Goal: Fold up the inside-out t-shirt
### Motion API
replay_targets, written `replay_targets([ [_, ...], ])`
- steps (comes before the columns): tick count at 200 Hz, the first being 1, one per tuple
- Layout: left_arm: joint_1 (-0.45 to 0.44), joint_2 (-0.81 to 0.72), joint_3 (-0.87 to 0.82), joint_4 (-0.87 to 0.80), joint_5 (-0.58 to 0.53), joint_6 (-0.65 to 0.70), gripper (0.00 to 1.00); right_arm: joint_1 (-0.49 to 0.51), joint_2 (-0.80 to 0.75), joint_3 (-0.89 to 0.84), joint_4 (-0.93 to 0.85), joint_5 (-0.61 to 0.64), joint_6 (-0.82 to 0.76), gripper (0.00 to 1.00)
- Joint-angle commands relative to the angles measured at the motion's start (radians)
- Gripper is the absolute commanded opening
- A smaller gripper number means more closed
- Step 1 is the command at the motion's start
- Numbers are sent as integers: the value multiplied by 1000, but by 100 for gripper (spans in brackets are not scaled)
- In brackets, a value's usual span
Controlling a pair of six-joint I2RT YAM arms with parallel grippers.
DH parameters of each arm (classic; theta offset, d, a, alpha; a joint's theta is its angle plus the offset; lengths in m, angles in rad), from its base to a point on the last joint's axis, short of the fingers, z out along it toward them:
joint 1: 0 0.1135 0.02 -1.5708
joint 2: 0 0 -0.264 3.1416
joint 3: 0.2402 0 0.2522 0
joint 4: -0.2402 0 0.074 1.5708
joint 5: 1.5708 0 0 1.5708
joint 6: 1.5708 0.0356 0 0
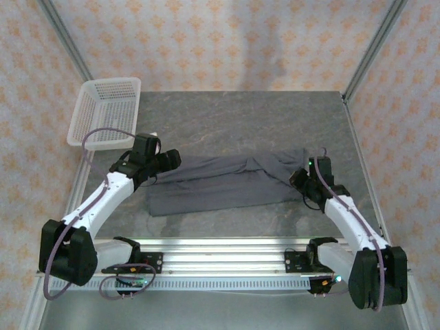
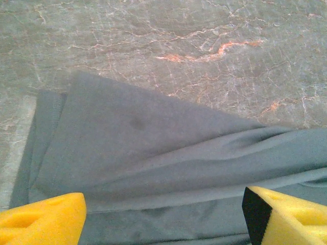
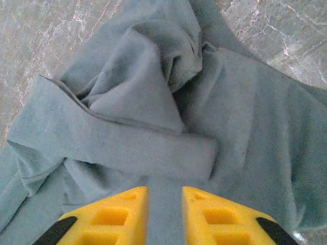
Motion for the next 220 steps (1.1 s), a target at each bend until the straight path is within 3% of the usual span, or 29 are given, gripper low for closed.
replay_targets([
  [1, -4, 1, -11, 25, 18, -24, 81, 2, -87, 54, 59, 42, 20, 30],
  [20, -6, -7, -23, 59, 63, -39, 81, 5, -3, 108, 176, -9, -14, 33],
  [45, -46, 2, -28, 108, 160, -58, 79, 44, 305, 350, 95, -95, -126, 33],
  [62, -106, 15, -16, 79, 129, -51, 77, 72, 501, 514, 28, -174, -202, 38],
  [73, -135, 18, -20, 65, 100, -54, 77, 89, 612, 606, -12, -217, -254, 46],
  [97, -158, 16, -49, 82, 78, -80, 77, 100, 807, 754, -78, -233, -314, 55],
  [122, -167, 21, -52, 72, 63, -80, 77, 100, 938, 863, -157, -277, -350, 58],
  [131, -168, 20, -50, 65, 56, -79, 77, 103, 967, 884, -178, -315, -356, 67],
  [148, -168, 20, -44, 50, 44, -73, 77, 113, 987, 900, -211, -345, -369, 70],
  [170, -168, 25, -41, 41, 33, -65, 77, 115, 980, 886, -208, -384, -359, 66],
  [220, -168, 38, -39, 30, 11, -60, 77, 118, 894, 814, -137, -410, -307, 33],
])
